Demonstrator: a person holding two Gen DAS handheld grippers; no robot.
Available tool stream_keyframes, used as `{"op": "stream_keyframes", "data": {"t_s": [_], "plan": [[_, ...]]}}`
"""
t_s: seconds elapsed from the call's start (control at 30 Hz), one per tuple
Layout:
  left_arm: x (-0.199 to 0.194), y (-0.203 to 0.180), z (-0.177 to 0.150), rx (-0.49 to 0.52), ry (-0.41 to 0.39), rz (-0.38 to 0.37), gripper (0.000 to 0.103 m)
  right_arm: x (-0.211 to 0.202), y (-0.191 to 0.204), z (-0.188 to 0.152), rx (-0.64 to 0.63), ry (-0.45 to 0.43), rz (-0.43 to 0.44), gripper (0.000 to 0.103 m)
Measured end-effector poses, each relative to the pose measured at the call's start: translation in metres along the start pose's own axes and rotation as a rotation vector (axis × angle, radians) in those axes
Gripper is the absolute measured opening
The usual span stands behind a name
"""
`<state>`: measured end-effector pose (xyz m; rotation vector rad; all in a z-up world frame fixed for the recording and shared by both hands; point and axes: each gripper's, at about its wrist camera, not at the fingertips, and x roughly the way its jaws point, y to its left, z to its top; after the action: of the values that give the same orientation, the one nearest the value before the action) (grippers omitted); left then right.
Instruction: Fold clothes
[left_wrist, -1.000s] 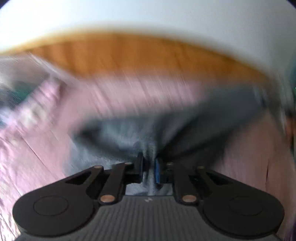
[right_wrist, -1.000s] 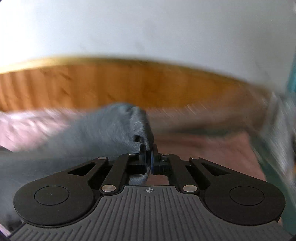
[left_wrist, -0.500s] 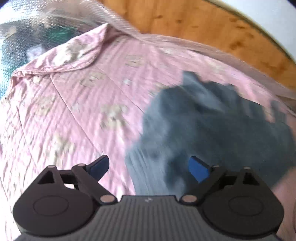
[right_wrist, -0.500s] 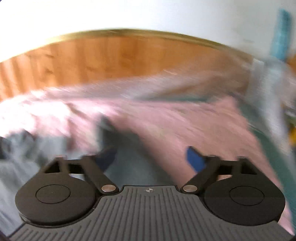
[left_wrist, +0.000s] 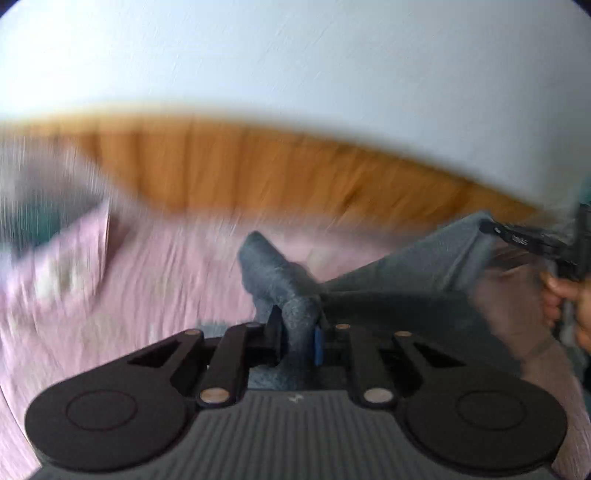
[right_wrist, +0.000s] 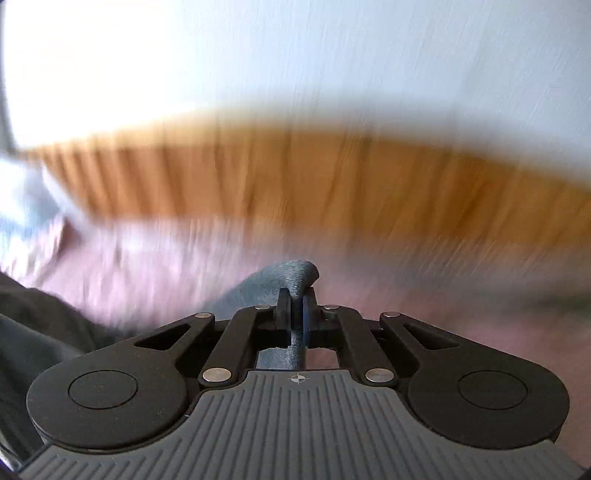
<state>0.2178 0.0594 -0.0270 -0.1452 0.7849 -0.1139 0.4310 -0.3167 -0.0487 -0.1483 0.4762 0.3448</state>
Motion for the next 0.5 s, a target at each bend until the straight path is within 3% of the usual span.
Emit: {"op": "stream_keyframes", "data": {"t_s": [0.07, 0.13, 0.23, 0.27, 0.3, 0.33, 0.37, 0.43, 0.5], "plan": [[-0.006, -0.014, -0.020, 0.051, 0.053, -0.016, 0.015, -0.049, -0.009, 0.013, -0.038, -0.079, -0.062, 0.002], [-0.011, -0.029, -0.040, 0.103, 0.107, -0.033, 0.016, -0.070, -0.017, -0.002, -0.059, -0.052, -0.117, 0.002], [0.043, -0.040, -0.102, 0.149, 0.366, -0.020, 0.021, -0.048, -0.034, -0.081, 0.013, 0.224, -0.159, 0.005], [0.055, -0.042, -0.118, 0.164, 0.429, 0.011, 0.021, -0.035, -0.040, -0.113, 0.052, 0.363, -0.157, 0.013], [0.053, -0.039, -0.123, 0.154, 0.433, 0.020, 0.024, -0.025, -0.046, -0.143, 0.096, 0.509, -0.143, 0.017], [0.048, -0.035, -0.125, 0.136, 0.417, 0.020, 0.030, -0.030, -0.051, -0.160, 0.139, 0.566, -0.136, 0.018], [0.043, -0.032, -0.126, 0.118, 0.402, 0.019, 0.037, -0.043, -0.056, -0.170, 0.183, 0.565, -0.139, 0.021], [0.031, -0.015, -0.117, 0.046, 0.339, 0.032, 0.074, -0.064, -0.068, -0.169, 0.216, 0.507, -0.166, 0.062], [0.035, -0.001, -0.106, -0.006, 0.298, 0.059, 0.081, -0.080, -0.078, -0.158, 0.230, 0.434, -0.200, 0.076]]}}
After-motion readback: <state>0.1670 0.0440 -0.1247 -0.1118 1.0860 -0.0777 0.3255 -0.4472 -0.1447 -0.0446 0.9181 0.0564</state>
